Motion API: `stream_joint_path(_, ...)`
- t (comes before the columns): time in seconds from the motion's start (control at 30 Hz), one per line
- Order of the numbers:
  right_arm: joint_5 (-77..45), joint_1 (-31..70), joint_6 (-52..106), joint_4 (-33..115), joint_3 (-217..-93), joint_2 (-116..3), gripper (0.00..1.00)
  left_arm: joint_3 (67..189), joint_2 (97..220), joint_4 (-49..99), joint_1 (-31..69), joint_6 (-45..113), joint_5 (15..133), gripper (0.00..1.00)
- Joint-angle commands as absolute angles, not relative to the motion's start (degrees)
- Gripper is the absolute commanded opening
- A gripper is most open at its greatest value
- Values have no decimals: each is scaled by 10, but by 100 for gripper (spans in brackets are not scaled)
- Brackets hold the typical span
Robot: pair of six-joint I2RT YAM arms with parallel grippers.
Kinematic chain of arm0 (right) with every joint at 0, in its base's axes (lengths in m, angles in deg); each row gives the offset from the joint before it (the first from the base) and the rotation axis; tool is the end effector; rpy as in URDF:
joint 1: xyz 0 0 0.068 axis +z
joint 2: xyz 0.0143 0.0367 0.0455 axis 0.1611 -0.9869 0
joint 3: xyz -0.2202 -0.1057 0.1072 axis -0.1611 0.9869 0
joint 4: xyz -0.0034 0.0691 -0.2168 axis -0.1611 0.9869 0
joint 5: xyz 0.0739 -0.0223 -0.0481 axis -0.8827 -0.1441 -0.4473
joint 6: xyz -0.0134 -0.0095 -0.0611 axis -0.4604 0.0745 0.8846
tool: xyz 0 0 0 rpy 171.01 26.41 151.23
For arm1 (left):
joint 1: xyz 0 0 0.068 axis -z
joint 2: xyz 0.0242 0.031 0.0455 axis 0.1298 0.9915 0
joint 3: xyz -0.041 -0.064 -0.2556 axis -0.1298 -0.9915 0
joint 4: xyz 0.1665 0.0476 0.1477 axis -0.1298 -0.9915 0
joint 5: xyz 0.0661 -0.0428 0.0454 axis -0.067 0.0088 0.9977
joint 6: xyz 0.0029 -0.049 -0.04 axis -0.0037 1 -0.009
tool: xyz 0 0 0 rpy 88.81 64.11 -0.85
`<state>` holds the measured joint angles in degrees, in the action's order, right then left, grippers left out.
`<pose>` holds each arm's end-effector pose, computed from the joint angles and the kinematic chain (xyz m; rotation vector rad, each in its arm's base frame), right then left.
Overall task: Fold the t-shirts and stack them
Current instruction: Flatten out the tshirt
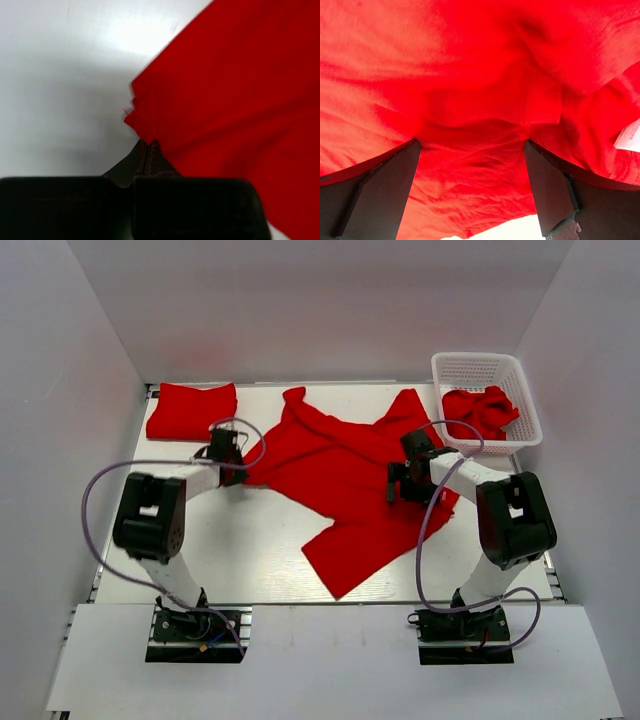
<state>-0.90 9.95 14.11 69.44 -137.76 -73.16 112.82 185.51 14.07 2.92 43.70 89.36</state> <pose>0.2846 0.0923 0.1694 0.0490 2.7406 0.0043 0.3311 -0.0545 0.1572 -0.2964 2.4998 -0.0715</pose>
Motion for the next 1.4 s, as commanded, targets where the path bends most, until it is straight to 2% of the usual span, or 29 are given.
stream_joint_path(0.0, -14, 93, 161, 693, -1402, -757, 90, 1016, 1768, 31, 33, 549, 900, 0)
stream_joint_path(0.1, -5, 88, 171, 695, -1432, -785, 90, 877, 1677, 38, 43, 586, 823, 0)
stream_joint_path(0.2, -10, 87, 182, 695, -1465, -813, 90, 800, 1605, 49, 50, 630, 778, 0)
stream_joint_path(0.37, -70, 87, 228, 673, -1535, -873, 90, 759, 1422, -35, 63, 648, 763, 0)
stream_joint_path(0.47, -80, 90, 253, 663, -1596, -924, 90, 735, 1351, -50, 68, 654, 756, 0)
stream_joint_path(0.57, -91, 88, 263, 667, -1661, -970, 90, 721, 1343, -31, 73, 654, 734, 0)
stream_joint_path(0.67, -68, 91, 270, 675, -1694, -960, 90, 731, 1358, -19, 73, 646, 736, 0)
stream_joint_path(0.73, -73, 95, 281, 656, -1676, -934, 90, 743, 1377, -19, 78, 632, 744, 0)
stream_joint_path(0.77, -70, 96, 282, 653, -1668, -882, 90, 757, 1377, -19, 78, 625, 754, 0)
stream_joint_path(0.83, -61, 96, 280, 648, -1615, -845, 90, 769, 1386, -19, 78, 620, 761, 0)
stream_joint_path(0.93, -54, 110, 268, 647, -1505, -706, 90, 776, 1386, -19, 78, 614, 761, 0)
stream_joint_path(1.03, -49, 132, 250, 686, -1421, -623, 90, 788, 1381, -19, 84, 609, 774, 0)
stream_joint_path(1.37, -79, 233, 100, 821, -1223, -470, 90, 802, 1356, -42, 84, 593, 802, 0)
